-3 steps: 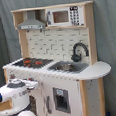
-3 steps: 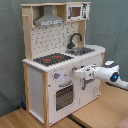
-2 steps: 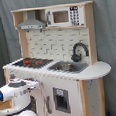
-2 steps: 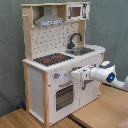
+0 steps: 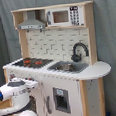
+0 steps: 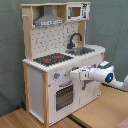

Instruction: Play with the kitchen

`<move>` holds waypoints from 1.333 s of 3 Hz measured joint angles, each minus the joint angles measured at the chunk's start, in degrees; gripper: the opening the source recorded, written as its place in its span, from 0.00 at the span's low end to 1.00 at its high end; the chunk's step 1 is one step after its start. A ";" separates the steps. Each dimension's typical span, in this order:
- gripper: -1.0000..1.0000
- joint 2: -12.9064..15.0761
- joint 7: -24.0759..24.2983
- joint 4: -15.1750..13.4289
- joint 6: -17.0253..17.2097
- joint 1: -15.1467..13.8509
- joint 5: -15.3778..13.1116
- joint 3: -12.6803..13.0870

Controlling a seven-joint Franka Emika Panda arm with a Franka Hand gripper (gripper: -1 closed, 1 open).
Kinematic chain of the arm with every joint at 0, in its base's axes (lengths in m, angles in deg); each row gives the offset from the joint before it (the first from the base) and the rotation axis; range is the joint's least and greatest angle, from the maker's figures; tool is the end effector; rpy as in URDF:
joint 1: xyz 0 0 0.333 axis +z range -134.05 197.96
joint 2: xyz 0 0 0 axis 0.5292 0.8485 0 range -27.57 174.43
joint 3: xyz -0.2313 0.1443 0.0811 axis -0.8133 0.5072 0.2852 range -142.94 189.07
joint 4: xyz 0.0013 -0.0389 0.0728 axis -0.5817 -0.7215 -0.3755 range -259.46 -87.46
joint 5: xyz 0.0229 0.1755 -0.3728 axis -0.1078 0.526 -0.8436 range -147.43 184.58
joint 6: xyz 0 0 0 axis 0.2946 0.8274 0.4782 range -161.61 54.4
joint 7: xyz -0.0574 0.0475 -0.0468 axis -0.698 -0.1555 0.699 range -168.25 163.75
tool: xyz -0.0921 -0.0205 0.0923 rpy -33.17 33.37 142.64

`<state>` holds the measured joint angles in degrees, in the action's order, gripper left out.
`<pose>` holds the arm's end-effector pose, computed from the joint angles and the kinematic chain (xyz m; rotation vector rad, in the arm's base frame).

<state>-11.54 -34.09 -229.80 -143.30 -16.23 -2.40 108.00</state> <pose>0.4120 0.3317 0.3335 0.6306 1.5793 0.6148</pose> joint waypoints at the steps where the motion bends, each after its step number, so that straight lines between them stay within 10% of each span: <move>1: 0.00 0.01 3.68 -0.38 0.86 0.12 0.10 -0.18; 4: 0.00 0.06 23.04 -0.34 0.86 0.12 0.16 -0.17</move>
<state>-11.48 -11.04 -230.13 -142.44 -16.10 -2.24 107.82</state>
